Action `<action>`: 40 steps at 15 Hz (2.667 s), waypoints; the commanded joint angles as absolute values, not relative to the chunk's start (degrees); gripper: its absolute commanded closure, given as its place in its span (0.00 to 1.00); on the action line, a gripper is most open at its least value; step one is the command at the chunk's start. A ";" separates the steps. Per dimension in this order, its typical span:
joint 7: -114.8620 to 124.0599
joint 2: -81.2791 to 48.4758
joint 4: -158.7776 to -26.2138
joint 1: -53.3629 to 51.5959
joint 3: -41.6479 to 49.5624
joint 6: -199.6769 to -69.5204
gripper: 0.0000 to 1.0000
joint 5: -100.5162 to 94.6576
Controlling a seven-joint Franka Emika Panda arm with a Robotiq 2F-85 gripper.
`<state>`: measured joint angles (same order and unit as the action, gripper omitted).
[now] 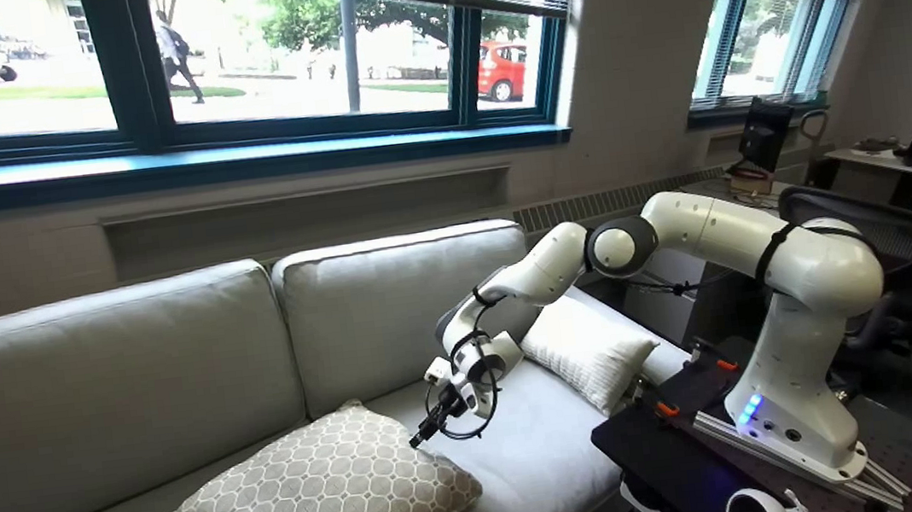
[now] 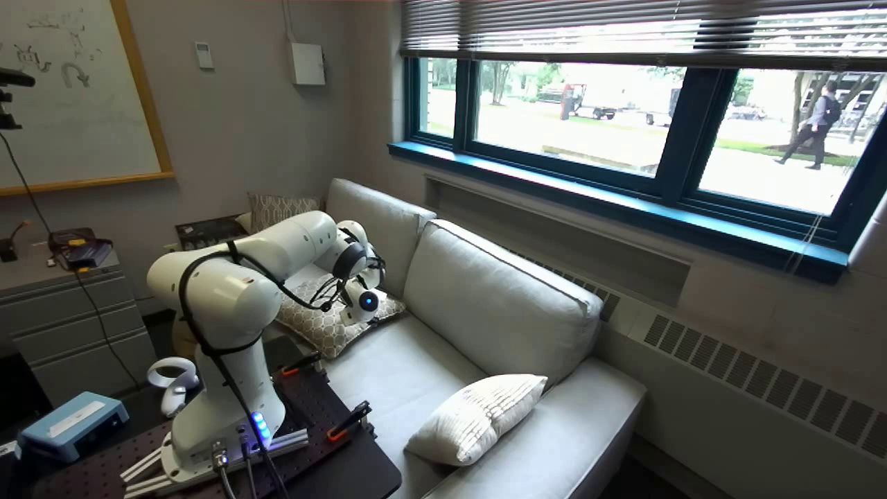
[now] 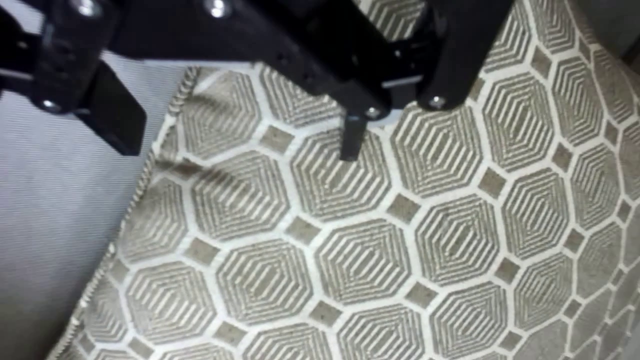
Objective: Place the small pillow against the right armrest, move the pillow in the middle of the couch to the right side of the couch
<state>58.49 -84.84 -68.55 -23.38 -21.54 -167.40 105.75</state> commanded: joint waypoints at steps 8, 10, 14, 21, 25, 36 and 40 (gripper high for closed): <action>92.14 -84.82 -68.89 -28.13 -5.89 -147.30 0.00 104.57; 94.71 -84.82 -68.92 -28.45 -4.96 -146.37 0.00 103.79; 92.52 -84.79 -68.11 -28.62 -3.82 -137.59 0.00 103.58; 99.76 -84.67 -70.72 -29.93 -4.64 -140.80 0.00 93.53; 113.62 -84.66 -71.57 -32.44 -3.71 -148.77 0.00 78.52; 108.43 -84.76 -76.64 -23.48 -15.42 -158.45 0.00 72.78; 91.79 -84.78 -76.42 -14.67 -22.11 -158.66 0.00 79.86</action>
